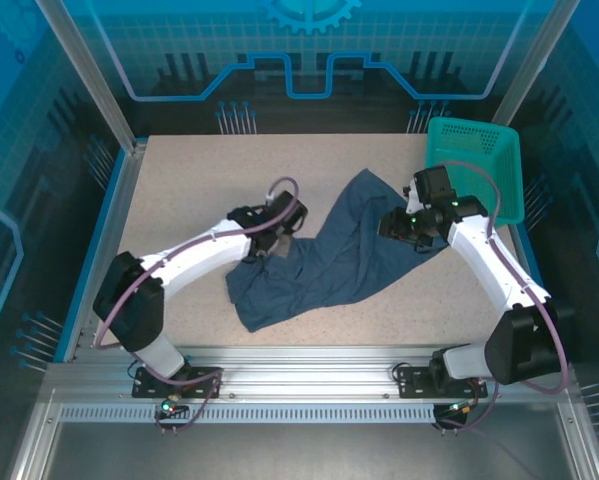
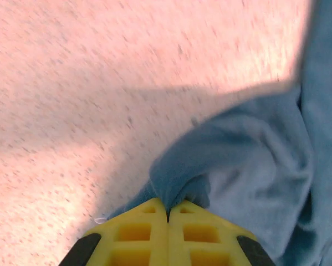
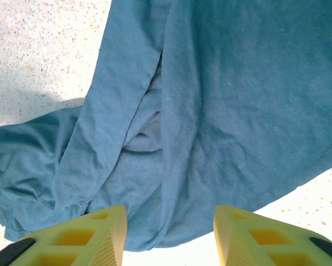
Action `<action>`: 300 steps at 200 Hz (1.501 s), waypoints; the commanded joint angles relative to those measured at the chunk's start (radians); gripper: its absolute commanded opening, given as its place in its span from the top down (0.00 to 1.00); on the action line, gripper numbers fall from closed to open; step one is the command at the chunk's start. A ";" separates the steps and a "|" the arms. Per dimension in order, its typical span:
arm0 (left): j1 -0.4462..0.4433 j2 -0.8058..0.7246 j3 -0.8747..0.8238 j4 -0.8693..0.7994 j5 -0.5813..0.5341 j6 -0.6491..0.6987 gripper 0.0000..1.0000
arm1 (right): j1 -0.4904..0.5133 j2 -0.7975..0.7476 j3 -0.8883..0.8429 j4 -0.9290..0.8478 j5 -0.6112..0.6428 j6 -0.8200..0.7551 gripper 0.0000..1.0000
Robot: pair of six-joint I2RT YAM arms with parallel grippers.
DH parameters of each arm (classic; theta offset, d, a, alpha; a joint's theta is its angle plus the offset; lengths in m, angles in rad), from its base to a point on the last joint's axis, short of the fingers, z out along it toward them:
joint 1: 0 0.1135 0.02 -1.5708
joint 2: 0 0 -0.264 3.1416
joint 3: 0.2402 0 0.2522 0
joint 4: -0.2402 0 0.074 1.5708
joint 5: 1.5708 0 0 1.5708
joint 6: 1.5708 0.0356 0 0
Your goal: Fold and stack the t-shirts
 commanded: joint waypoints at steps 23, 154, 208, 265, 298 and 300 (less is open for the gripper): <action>0.124 -0.011 0.148 0.009 0.085 -0.009 1.00 | -0.002 0.052 0.029 0.020 -0.022 -0.010 0.57; 0.513 0.272 0.500 -0.091 0.218 -0.168 0.44 | 0.055 0.226 0.077 -0.028 0.015 0.003 0.54; 0.646 -0.079 -0.180 -0.037 0.357 -0.443 0.43 | 0.027 0.300 0.059 -0.006 0.040 0.041 0.46; 0.769 0.042 -0.217 0.088 0.479 -0.438 0.43 | -0.038 0.427 0.061 0.017 0.051 0.039 0.45; 0.769 0.096 -0.203 0.049 0.441 -0.409 0.47 | -0.047 0.462 0.076 -0.003 0.091 0.045 0.44; 0.769 0.097 -0.204 0.047 0.438 -0.408 0.48 | -0.047 0.462 0.076 -0.004 0.095 0.047 0.44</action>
